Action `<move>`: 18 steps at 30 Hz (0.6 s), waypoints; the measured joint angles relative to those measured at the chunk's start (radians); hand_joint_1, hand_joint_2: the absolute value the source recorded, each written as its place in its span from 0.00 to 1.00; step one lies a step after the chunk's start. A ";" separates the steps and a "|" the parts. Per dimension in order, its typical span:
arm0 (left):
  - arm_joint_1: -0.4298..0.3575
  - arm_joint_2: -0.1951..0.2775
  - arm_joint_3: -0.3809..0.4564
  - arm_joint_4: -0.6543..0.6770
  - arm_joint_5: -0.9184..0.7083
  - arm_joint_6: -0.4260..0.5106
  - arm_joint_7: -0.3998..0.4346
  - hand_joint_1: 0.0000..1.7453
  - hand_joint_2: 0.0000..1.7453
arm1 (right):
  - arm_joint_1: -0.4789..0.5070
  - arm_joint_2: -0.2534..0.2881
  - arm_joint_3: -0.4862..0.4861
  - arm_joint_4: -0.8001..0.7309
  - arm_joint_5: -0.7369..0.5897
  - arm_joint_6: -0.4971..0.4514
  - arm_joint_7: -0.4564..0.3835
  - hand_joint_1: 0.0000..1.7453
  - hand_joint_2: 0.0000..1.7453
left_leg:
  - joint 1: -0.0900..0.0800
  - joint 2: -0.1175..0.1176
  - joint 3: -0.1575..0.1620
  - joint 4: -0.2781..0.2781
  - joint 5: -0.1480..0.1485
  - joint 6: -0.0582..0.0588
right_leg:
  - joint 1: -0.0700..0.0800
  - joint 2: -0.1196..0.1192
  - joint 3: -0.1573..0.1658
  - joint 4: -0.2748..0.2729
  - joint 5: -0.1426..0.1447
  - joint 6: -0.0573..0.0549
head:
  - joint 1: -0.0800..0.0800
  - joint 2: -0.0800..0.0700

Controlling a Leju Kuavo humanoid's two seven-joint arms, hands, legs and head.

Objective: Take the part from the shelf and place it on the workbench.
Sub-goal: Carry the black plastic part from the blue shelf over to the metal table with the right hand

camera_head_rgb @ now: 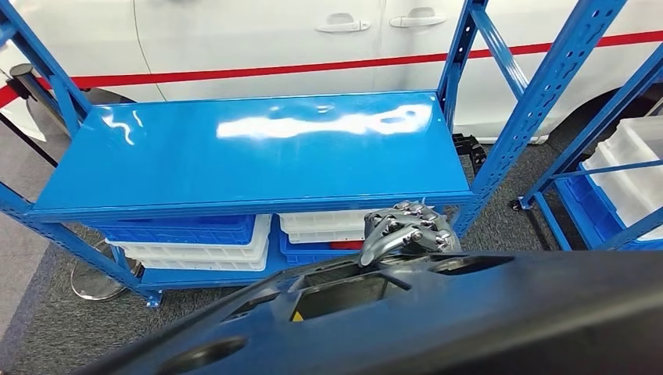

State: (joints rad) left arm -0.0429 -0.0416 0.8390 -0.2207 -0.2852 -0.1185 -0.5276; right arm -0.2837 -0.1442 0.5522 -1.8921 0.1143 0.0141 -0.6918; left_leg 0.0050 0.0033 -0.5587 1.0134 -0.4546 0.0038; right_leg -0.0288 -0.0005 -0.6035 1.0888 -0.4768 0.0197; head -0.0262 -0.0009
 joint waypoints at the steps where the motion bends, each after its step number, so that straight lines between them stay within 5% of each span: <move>1: -0.001 0.000 0.000 0.000 0.000 0.000 0.000 0.00 0.00 | 0.000 0.000 0.000 0.000 -0.001 0.000 0.000 0.99 1.00 | -0.001 -0.001 -0.007 0.009 -0.003 -0.007 | 0.001 0.002 0.009 -0.023 0.003 -0.006 | -0.001 0.000; 4: -0.001 0.000 0.003 0.000 0.000 0.000 0.000 0.00 0.00 | -0.003 -0.001 0.000 0.001 -0.002 -0.005 0.000 0.99 1.00 | 0.001 -0.002 -0.015 0.016 -0.004 -0.022 | 0.006 0.005 0.001 -0.027 0.005 -0.030 | -0.002 0.000; 6: -0.001 -0.001 0.005 0.000 -0.001 0.000 -0.002 0.00 0.00 | -0.008 -0.001 0.001 0.002 -0.011 -0.008 0.000 0.99 1.00 | 0.005 -0.002 -0.031 0.053 -0.033 -0.031 | 0.004 0.005 -0.001 -0.030 0.010 -0.041 | -0.005 0.000; 9: 0.000 -0.002 0.007 0.000 -0.005 -0.001 -0.005 0.00 0.00 | -0.010 -0.001 0.001 0.003 -0.032 -0.008 0.000 0.99 1.00 | 0.007 -0.002 -0.106 0.227 -0.127 -0.040 | 0.006 0.008 -0.007 -0.031 0.014 -0.050 | -0.018 0.000; 11: 0.001 -0.002 0.007 0.000 -0.009 -0.001 -0.006 0.00 0.00 | -0.010 -0.001 0.001 0.003 -0.035 -0.008 0.001 0.99 1.00 | 0.007 -0.002 -0.129 0.286 -0.136 -0.040 | 0.008 0.015 -0.010 -0.031 0.016 -0.052 | -0.022 0.000; 15: 0.001 0.000 0.008 0.000 -0.016 -0.004 -0.008 0.00 0.00 | -0.024 -0.001 0.001 0.003 -0.032 -0.009 0.002 0.99 1.00 | 0.005 -0.038 -0.019 0.070 -0.029 -0.018 | 0.009 0.039 -0.009 -0.031 0.021 -0.044 | -0.027 0.000; 18: 0.001 0.003 0.008 0.000 -0.018 -0.007 -0.012 0.00 0.00 | -0.032 -0.001 0.001 0.004 -0.031 -0.009 0.002 0.99 1.00 | -0.003 -0.050 0.007 0.011 -0.019 -0.008 | 0.003 0.056 -0.016 -0.035 0.032 -0.026 | -0.035 0.000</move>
State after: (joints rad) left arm -0.0421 -0.0387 0.8467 -0.2206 -0.3029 -0.1260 -0.5391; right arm -0.3161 -0.1453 0.5532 -1.8885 0.0832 0.0053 -0.6895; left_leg 0.0025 -0.0468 -0.5514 1.0240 -0.4737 -0.0040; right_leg -0.0260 0.0559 -0.6197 1.0533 -0.4445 -0.0063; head -0.0615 -0.0008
